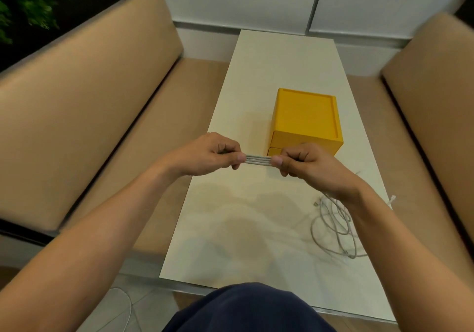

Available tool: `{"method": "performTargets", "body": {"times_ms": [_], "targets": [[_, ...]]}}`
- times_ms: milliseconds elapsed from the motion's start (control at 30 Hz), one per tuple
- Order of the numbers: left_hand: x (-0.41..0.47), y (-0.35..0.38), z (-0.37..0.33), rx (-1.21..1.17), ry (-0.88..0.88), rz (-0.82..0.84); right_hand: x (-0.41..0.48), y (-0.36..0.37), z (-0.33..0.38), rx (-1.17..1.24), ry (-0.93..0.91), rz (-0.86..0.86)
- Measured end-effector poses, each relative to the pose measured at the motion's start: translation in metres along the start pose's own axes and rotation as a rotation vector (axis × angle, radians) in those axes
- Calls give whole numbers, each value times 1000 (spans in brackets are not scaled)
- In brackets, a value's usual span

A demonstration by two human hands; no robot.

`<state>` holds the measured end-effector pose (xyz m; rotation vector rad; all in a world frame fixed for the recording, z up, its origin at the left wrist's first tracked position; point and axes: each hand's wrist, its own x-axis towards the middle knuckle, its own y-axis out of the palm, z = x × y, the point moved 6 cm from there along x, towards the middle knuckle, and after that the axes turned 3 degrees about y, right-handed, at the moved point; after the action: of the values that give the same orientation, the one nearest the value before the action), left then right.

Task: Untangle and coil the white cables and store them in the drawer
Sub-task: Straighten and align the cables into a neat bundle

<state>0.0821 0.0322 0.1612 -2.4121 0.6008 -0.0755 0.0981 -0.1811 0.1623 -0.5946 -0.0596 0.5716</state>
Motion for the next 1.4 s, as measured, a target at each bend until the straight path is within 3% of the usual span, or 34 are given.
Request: {"method": "performTargets", "body": {"times_ms": [267,500,667,800,867,1000,1100,1167,1233,1267,1300,1333,1400], "targets": [[-20,6,-30,-261,92,136,-11,-20,15,-122,-38,-31],[-4,19,-25,-48,-46,159,-29,-31,14,-98,-66,-56],[2,29,-27,-46,-67,171,-36,-38,3,-88,-30,-75],[0,38,-25,-196,-55,205,-30,-33,-21,-226,50,8],[0,36,-26,-148,-43,139,-28,-32,-39,-273,123,61],[-12,3,-10,-133,-34,-169,-42,-53,-80,-320,198,206],[-18,12,-11,-30,-37,-116,-47,-91,-93,-645,227,-24],[-15,26,-17,25,-35,-101,-54,-125,-74,-946,126,-446],[-8,31,-23,-4,-17,-189,-79,-148,-36,-1055,-102,-975],[-7,30,-26,5,-9,-259,-91,-149,-24,-1046,-239,-1159],[-8,26,-28,28,-8,-345,-98,-146,-22,-1016,-324,-1232],[-11,21,-26,30,-16,-443,-96,-144,-32,-983,-323,-1201],[-25,10,-14,-76,-51,-616,-75,-132,-79,-903,-137,-866]]}}
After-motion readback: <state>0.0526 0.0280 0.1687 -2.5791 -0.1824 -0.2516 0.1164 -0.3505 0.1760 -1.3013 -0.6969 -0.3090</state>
